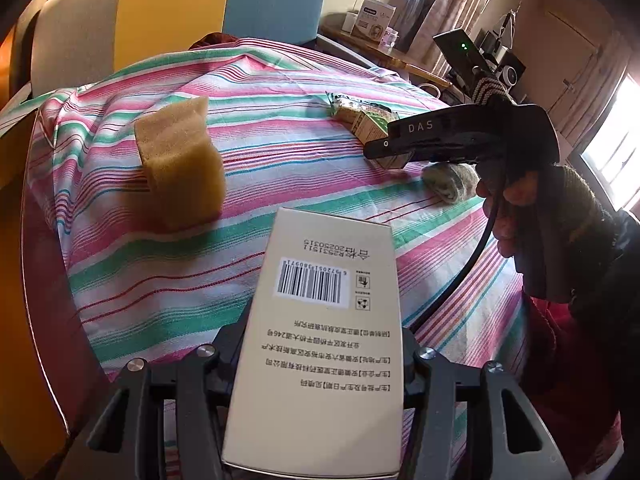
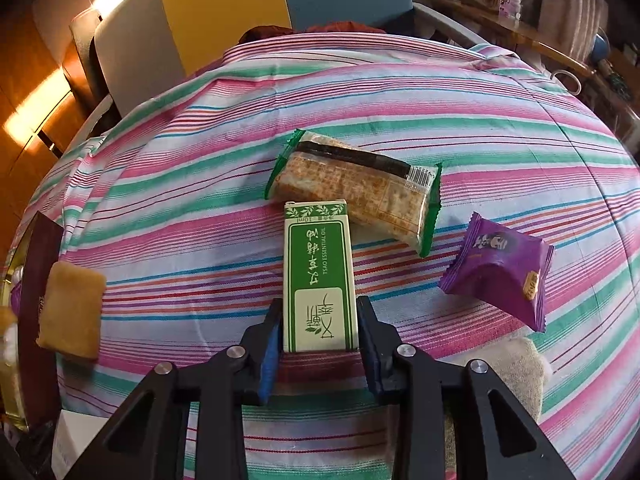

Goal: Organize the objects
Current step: 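Carry the beige box with the left tool into the gold tray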

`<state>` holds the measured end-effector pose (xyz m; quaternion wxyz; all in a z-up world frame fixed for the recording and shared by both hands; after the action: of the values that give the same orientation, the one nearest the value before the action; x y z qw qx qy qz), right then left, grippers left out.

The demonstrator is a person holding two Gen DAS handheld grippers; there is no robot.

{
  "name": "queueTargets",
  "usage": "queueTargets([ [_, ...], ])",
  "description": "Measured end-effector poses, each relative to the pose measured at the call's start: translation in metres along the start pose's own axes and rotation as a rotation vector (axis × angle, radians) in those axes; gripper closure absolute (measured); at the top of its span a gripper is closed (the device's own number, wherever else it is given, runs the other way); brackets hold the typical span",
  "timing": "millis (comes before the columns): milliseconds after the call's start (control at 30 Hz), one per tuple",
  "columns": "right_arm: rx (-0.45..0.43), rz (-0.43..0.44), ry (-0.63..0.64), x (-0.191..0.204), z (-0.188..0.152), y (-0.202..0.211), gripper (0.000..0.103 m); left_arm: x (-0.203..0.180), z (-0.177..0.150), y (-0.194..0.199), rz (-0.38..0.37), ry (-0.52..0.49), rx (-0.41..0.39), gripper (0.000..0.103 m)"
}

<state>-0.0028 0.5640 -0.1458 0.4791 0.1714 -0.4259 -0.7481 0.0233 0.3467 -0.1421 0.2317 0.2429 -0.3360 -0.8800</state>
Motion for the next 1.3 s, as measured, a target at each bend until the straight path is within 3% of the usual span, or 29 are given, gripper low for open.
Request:
queueTargets([
  [167,0.001,0.013,0.016,0.007,0.000,-0.001,0.052,0.000,0.000,0.000,-0.002,0.003,-0.001,0.049],
  [400,0.003,0.011,0.012,0.008,0.000,-0.002,0.052,0.000,-0.001,0.000,0.005,-0.007,-0.003,0.049],
  [467,0.001,-0.003,0.021,0.008,-0.001,-0.003,0.056,-0.001,-0.001,0.000,0.011,-0.018,-0.003,0.049],
  [500,-0.002,-0.030,0.038,0.008,-0.001,-0.003,0.070,-0.001,-0.001,0.000,0.015,-0.023,-0.003,0.049],
  [533,-0.004,-0.052,0.054,0.006,-0.001,-0.003,0.072,-0.002,-0.001,0.000,0.018,-0.028,-0.002,0.049],
  [867,-0.017,-0.061,0.100,0.006,-0.008,-0.004,0.072,-0.005,0.000,0.005,0.039,-0.060,0.020,0.051],
  [1133,-0.030,-0.072,0.140,0.009,-0.008,-0.004,0.072,-0.003,0.022,0.064,-0.012,-0.019,-0.083,0.051],
  [1300,-0.032,-0.079,0.148,0.010,-0.007,-0.003,0.072,0.040,0.041,0.115,0.005,0.123,-0.158,0.051],
])
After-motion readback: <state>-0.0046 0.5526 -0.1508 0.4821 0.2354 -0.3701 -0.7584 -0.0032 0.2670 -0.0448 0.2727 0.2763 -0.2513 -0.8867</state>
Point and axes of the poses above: each gripper's, at about its wrist camera, not at the fingertips, and y roughly against the way its jaws point, x to its left, z to its top, the point moved 6 cm from there along -y, roughly the way its jaws point, and after that the axes turned 9 degrees about -x, right-handed, at the moved point
